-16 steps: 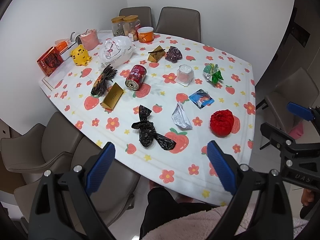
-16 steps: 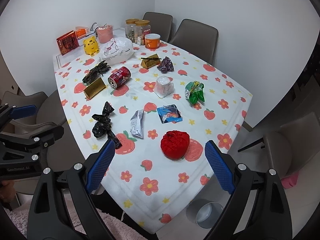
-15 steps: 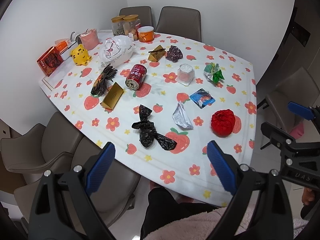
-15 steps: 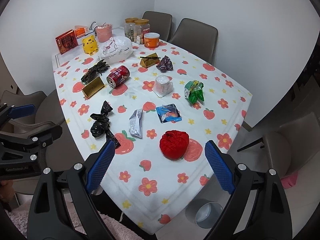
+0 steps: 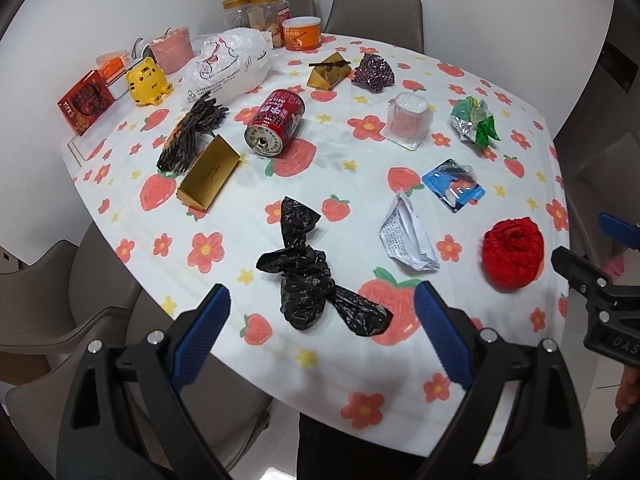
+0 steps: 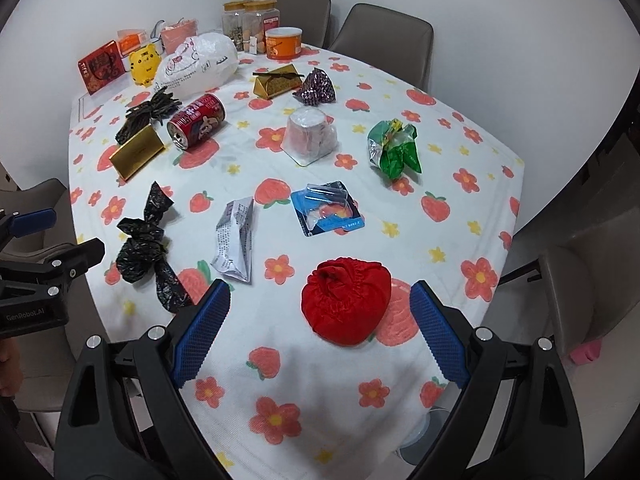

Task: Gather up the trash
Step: 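Grasp the black plastic bag with the left tool while the right tool grasps the red knitted ball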

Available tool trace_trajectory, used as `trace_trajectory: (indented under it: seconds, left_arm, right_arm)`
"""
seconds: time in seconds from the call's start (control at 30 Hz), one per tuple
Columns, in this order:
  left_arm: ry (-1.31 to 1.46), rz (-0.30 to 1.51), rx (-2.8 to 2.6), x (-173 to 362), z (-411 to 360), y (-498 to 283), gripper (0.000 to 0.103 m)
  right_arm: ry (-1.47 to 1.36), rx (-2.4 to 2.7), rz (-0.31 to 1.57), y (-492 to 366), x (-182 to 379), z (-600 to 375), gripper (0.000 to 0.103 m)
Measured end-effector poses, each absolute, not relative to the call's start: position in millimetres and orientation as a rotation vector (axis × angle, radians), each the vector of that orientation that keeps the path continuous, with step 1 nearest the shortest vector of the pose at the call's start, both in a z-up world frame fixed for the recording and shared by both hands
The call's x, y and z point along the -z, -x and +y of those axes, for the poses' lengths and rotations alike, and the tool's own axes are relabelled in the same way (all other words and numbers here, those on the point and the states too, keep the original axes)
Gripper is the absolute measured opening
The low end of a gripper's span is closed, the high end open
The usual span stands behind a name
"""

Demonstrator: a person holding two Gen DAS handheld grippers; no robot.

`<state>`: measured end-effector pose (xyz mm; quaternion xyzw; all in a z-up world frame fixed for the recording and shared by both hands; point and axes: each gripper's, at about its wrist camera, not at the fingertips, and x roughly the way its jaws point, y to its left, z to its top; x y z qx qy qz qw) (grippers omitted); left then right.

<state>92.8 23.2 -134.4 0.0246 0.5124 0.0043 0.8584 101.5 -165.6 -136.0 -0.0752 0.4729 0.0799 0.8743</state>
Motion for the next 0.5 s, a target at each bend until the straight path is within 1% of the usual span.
trace_trajectory:
  seconds: [0.27,0.33,0.4,0.43,0.47,0.5]
  left_arm:
    - [-0.057,1.128,-0.020,199.9,34.5,-132.7,0.093]
    - [-0.063,1.138,-0.018,212.4,35.4,-138.3,0.091]
    - [-0.064,1.155,-0.010,224.1,36.5,-142.9,0.085]
    - [-0.064,1.168,-0.005,229.6,36.6,-144.7,0.076]
    - [-0.061,1.188,0.003,235.1,36.8,-145.4,0.065]
    - [-0.056,1.205,0.011,240.5,37.2,-146.4,0.062]
  right_arm:
    - [0.146,-0.145,1.026,-131.1,198.1,-170.5,0.087]
    - [0.150,-0.146,1.037,-134.4,208.1,-169.8,0.084]
    - [0.149,-0.144,1.051,-136.0,216.2,-169.6,0.076]
    - [0.157,-0.136,1.053,-136.8,219.6,-169.4,0.075]
    - [0.168,-0.130,1.050,-137.2,221.2,-168.9,0.071]
    - [0.184,-0.122,1.047,-137.6,222.6,-168.4,0.065]
